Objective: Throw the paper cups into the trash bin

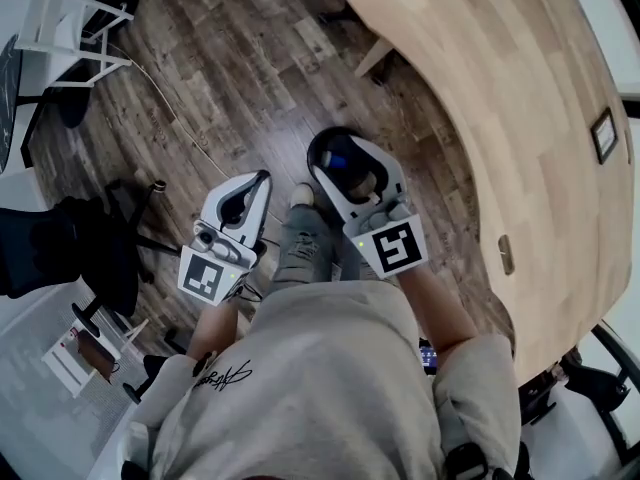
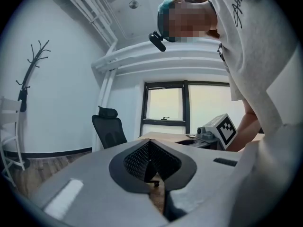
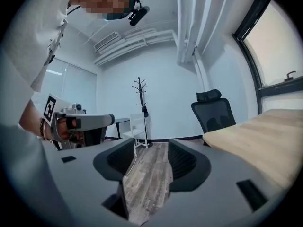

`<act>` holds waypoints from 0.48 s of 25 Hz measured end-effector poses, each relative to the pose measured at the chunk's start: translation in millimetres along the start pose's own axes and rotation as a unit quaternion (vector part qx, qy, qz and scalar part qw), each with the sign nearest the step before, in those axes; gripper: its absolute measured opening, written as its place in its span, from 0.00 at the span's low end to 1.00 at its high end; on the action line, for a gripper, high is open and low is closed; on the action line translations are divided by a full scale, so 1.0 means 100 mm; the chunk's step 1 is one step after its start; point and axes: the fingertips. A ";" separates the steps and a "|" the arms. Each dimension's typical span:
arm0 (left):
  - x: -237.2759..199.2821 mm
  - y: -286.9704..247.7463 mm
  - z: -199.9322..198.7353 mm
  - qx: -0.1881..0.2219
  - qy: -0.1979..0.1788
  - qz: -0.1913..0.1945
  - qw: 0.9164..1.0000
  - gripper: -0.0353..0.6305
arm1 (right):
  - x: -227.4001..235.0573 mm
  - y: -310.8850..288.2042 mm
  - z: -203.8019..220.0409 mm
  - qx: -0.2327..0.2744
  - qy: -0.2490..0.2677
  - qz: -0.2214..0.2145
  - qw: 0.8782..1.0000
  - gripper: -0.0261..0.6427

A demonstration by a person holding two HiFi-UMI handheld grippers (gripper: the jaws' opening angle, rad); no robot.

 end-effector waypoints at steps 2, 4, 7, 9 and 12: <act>0.05 -0.01 -0.12 0.005 -0.004 0.006 1.000 0.06 | 0.00 0.07 -0.15 0.012 -0.001 0.006 1.000 0.36; 0.10 -0.02 -0.23 0.009 -0.009 0.014 1.000 0.06 | 0.01 0.13 -0.29 0.021 0.002 0.009 1.000 0.33; 0.15 -0.03 -0.37 0.015 -0.013 0.021 1.000 0.06 | 0.00 0.22 -0.45 0.030 0.007 0.014 0.999 0.27; 0.19 -0.03 -0.47 0.026 -0.015 0.028 0.999 0.06 | -0.01 0.27 -0.54 0.035 0.010 0.018 0.999 0.25; 0.25 -0.04 -0.66 0.049 -0.026 0.044 0.998 0.06 | -0.02 0.36 -0.66 0.042 0.013 0.021 0.999 0.23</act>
Point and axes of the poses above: the fingertips, and each gripper's own axes: y backward along the fingers, x to its right, z out of its underside, and after that the axes turned 4 degrees about -x, right-handed
